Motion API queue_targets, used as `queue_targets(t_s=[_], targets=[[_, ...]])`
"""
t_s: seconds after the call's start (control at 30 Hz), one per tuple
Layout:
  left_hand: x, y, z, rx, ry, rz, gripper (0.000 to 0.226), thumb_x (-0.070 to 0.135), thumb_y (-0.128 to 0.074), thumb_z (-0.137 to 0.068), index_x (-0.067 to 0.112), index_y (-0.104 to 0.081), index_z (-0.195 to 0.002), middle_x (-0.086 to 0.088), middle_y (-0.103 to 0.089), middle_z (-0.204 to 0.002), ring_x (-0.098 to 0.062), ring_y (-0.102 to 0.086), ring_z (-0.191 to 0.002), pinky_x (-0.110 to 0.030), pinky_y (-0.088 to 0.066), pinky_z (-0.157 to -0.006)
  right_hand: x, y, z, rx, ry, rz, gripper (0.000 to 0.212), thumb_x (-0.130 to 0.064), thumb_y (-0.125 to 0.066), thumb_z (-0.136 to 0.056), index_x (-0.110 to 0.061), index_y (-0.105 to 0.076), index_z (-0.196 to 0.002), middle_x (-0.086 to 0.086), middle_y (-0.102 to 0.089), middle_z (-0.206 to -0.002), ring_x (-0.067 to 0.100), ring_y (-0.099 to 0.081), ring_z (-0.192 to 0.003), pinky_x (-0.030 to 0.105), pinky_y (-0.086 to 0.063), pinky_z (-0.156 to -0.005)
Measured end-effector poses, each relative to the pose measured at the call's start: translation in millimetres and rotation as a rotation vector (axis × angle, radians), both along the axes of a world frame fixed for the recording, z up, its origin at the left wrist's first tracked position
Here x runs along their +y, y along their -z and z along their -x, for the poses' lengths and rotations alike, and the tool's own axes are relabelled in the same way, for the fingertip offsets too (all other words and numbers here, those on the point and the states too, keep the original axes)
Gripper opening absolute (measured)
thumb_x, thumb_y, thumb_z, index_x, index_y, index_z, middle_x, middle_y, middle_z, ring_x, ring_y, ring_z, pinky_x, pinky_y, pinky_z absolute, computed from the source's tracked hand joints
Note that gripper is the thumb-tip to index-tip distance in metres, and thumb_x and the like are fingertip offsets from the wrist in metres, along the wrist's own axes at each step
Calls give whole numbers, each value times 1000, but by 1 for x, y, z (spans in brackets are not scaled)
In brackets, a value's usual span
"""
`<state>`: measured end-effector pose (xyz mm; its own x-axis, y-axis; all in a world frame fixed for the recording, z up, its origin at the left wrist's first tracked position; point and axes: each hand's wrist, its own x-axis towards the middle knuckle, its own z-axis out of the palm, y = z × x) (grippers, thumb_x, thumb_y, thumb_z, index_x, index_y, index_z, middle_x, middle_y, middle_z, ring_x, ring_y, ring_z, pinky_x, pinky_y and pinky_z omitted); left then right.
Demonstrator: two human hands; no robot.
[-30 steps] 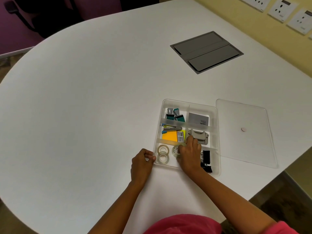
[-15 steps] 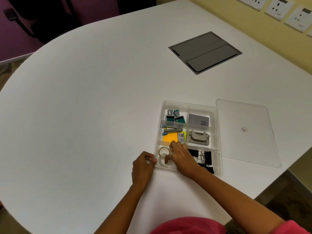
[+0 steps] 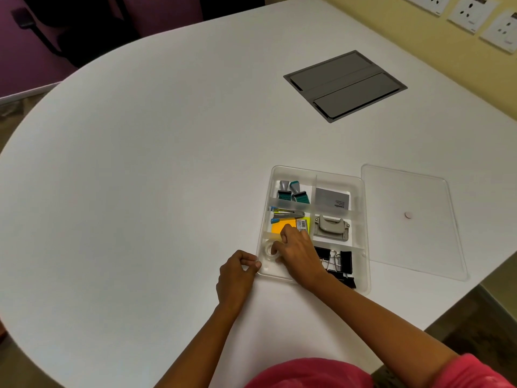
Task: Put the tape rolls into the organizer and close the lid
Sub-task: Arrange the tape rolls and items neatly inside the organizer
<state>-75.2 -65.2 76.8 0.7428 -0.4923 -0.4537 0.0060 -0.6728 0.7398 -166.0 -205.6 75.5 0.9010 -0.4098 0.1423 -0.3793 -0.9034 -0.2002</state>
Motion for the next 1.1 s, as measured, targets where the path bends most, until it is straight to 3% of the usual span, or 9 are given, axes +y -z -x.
queue_targets(t_s=[0.3,0.43,0.57,0.73,0.87,1.0,1.1], targets=[[0,-1,0,-1,12,-30,9,36,-68,-83,32,-61,-86,10,-69,-91,-18,-68,-90,-35,-52,-80,2,8,-5,225,70,33,32,-20,-91,-46,-9,-70,-68,7,-54,-82,27,-53,-76,35,-37,-64],[0,0,-2,11,15,-38,11,38,-68,-83,36,-58,-79,13,-67,-87,-17,-68,-89,-38,-53,-83,3,10,-6,185,98,102,18,-8,-84,-57,-9,-67,-63,10,-54,-87,29,-50,-81,36,-35,-66],[1,0,-3,17,25,-40,9,39,-68,-82,35,-60,-80,15,-68,-87,-16,-69,-88,-39,-54,-84,1,8,-1,174,150,160,14,-12,-81,-58,-12,-69,-65,13,-55,-101,29,-44,-87,37,-33,-69],[0,-2,-3,23,24,-42,10,40,-68,-83,35,-59,-81,14,-67,-88,-16,-69,-89,-36,-52,-83,4,10,1,215,199,143,18,-14,-83,-55,-15,-72,-69,14,-57,-112,32,-47,-93,38,-39,-71],[1,-2,-3,29,24,-45,15,40,-68,-82,38,-56,-74,16,-65,-84,-17,-68,-88,-37,-53,-84,3,9,2,198,212,61,38,-31,-90,-43,-22,-71,-75,12,-54,-108,29,-41,-94,38,-42,-71],[1,-2,-3,30,27,-30,13,40,-69,-82,37,-58,-76,14,-67,-85,-17,-69,-87,-39,-54,-83,6,-1,13,40,204,59,33,-32,-86,-56,-21,-70,-82,9,-51,-105,24,-41,-91,35,-38,-70],[2,-1,-4,32,24,-29,13,40,-69,-81,38,-58,-74,15,-67,-83,-16,-69,-85,-41,-55,-83,9,-5,22,8,359,92,35,-26,-86,-59,-15,-70,-88,15,-55,-109,28,-45,-92,37,-42,-69]])
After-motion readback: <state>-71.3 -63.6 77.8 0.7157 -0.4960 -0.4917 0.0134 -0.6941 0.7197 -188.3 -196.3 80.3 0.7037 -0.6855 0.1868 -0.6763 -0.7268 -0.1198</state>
